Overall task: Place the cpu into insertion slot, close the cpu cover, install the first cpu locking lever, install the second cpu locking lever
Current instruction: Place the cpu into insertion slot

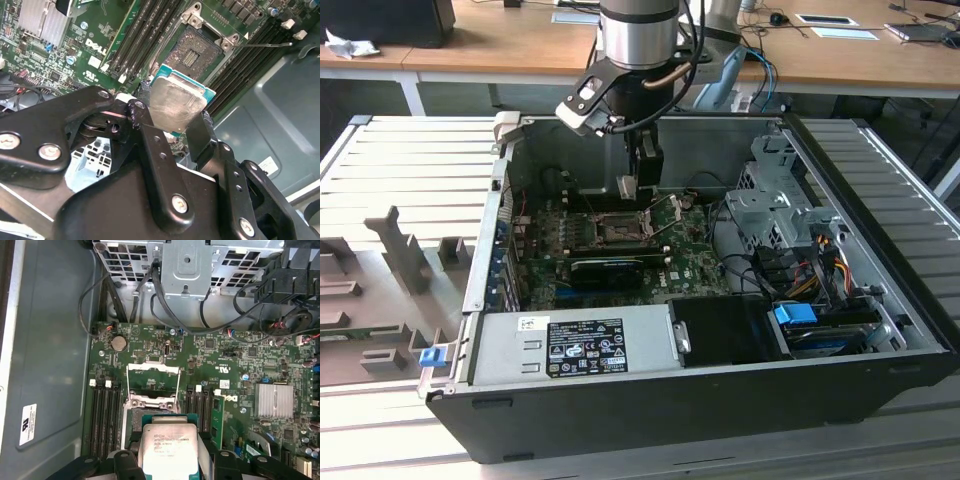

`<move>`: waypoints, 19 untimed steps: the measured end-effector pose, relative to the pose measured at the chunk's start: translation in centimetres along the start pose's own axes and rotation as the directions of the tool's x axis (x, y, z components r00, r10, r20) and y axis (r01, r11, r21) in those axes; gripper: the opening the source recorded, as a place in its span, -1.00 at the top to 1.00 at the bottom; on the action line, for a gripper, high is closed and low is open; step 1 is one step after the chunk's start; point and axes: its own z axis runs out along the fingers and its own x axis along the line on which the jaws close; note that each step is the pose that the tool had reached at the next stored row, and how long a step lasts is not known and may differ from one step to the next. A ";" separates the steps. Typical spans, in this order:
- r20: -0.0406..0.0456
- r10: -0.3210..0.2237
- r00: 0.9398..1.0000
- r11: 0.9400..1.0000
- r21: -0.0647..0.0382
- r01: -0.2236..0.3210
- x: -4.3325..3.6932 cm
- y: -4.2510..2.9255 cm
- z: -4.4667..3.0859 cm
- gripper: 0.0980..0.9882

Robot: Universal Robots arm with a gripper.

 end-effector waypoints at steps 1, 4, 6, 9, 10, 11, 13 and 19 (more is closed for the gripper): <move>0.000 0.000 1.000 1.000 0.000 0.000 0.00 -0.01 0.11 0.03; 0.000 0.000 1.000 1.000 0.000 0.000 -0.01 -0.03 0.34 0.03; 0.000 0.000 1.000 1.000 0.000 0.000 -0.01 -0.04 0.47 0.03; 0.000 0.000 1.000 1.000 0.000 0.000 -0.02 -0.08 0.92 0.03; 0.000 0.000 1.000 1.000 0.000 0.000 -0.02 -0.09 1.02 0.03; -0.001 0.000 1.000 1.000 0.000 0.000 -0.01 -0.09 1.12 0.03; -0.003 0.001 1.000 1.000 0.000 -0.001 0.00 -0.13 1.51 0.03; -0.004 0.001 1.000 1.000 0.000 -0.001 -0.01 -0.16 1.98 0.03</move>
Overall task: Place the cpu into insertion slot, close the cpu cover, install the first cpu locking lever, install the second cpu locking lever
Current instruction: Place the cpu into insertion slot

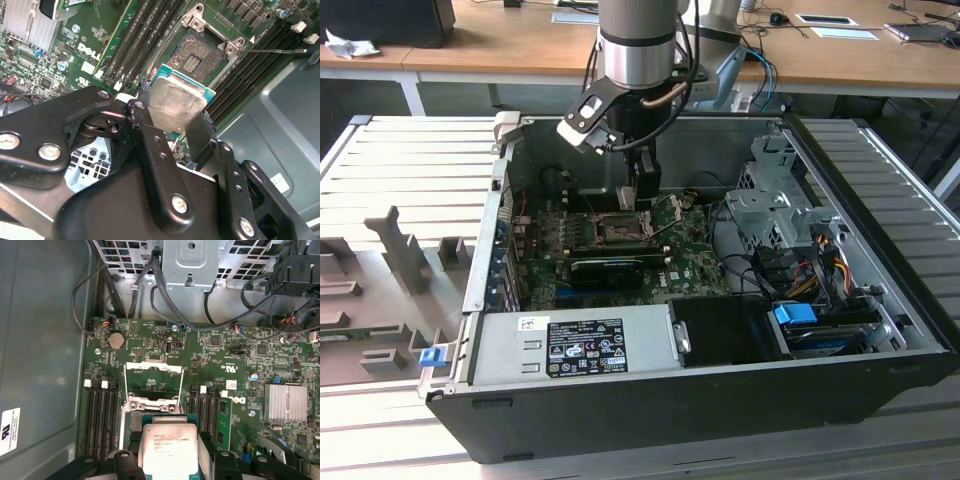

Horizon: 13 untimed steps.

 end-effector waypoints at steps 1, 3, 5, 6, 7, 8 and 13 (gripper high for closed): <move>0.000 0.000 1.000 1.000 0.000 0.000 0.00 0.00 0.04 0.03; 0.000 0.000 1.000 1.000 0.000 0.000 0.00 -0.01 0.17 0.03; 0.000 0.000 1.000 1.000 0.000 0.000 -0.01 -0.02 0.26 0.03; 0.000 0.000 1.000 1.000 0.000 0.000 -0.01 -0.03 0.34 0.03; 0.000 0.000 1.000 1.000 0.000 0.000 -0.01 -0.03 0.41 0.03; 0.000 0.000 1.000 1.000 0.000 0.000 -0.01 -0.03 0.44 0.03; 0.000 0.003 1.000 1.000 0.000 -0.003 -0.02 -0.05 0.69 0.03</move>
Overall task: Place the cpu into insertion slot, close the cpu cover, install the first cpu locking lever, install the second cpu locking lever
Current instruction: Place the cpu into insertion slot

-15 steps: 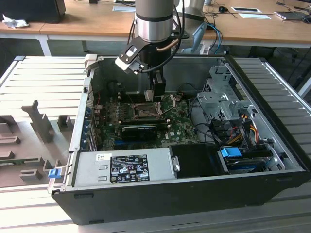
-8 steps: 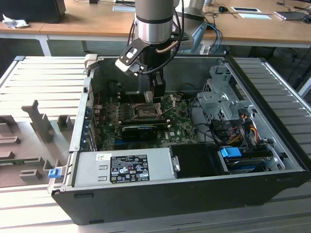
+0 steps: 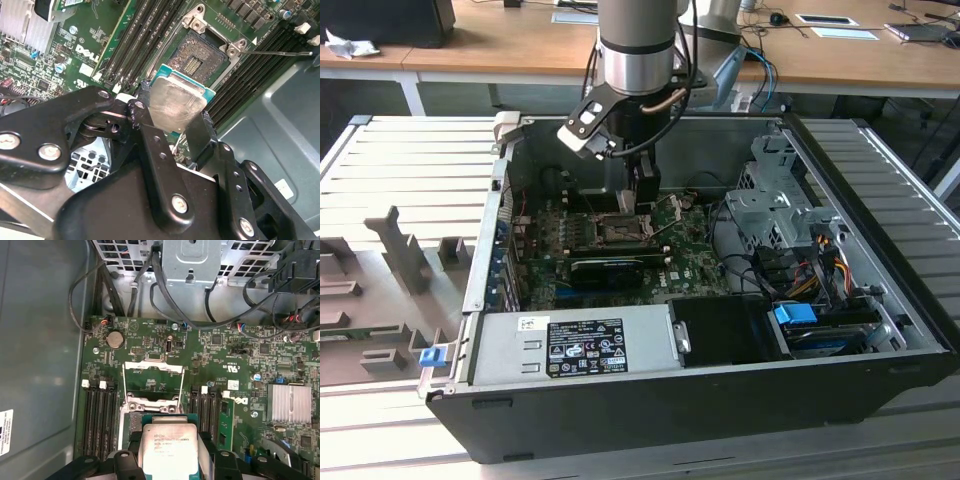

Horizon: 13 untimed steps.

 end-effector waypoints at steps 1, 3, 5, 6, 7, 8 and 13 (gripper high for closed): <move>0.000 0.002 1.000 1.000 0.000 -0.002 0.00 0.00 0.04 0.03; 0.006 0.041 0.999 0.999 -0.001 -0.041 -0.03 -0.08 0.91 0.03; 0.006 0.041 0.999 0.999 -0.001 -0.041 0.10 -0.21 2.50 0.03; 0.006 0.041 0.999 0.999 -0.001 -0.041 0.28 -0.60 2.65 0.03; 0.006 0.041 0.999 0.999 -0.001 -0.041 0.36 -1.17 2.80 0.03; 0.006 0.041 0.999 0.999 -0.001 -0.041 0.38 -1.27 2.97 0.03; 0.006 0.041 0.999 0.999 -0.001 -0.041 0.46 -1.34 3.78 0.03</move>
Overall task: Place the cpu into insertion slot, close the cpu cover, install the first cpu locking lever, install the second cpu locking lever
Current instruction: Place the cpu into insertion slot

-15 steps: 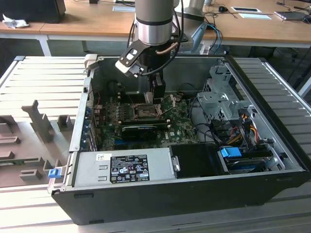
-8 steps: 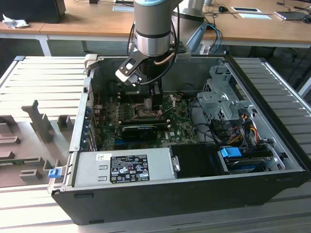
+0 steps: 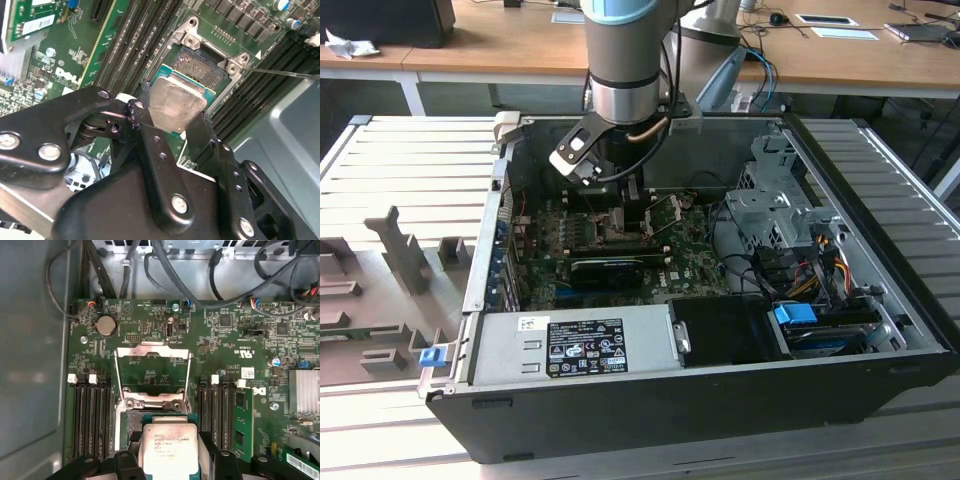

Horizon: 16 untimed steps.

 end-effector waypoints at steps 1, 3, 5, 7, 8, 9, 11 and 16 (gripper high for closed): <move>0.000 0.000 1.000 1.000 0.000 0.000 0.03 -0.02 0.24 0.03; 0.000 0.000 1.000 1.000 0.000 0.000 0.04 -0.03 0.40 0.03; 0.000 0.000 1.000 1.000 0.000 0.000 0.04 -0.05 0.52 0.03; 0.000 0.000 1.000 1.000 0.000 0.000 0.07 -0.07 0.69 0.03; 0.000 0.000 1.000 1.000 0.000 0.000 0.12 -0.08 0.77 0.03; 0.000 0.000 1.000 1.000 0.000 0.000 0.19 -0.09 0.87 0.03; 0.000 0.000 1.000 1.000 0.000 0.000 0.39 -0.28 0.99 0.03; 0.001 0.011 1.000 1.000 0.000 -0.011 0.96 -0.73 1.59 0.03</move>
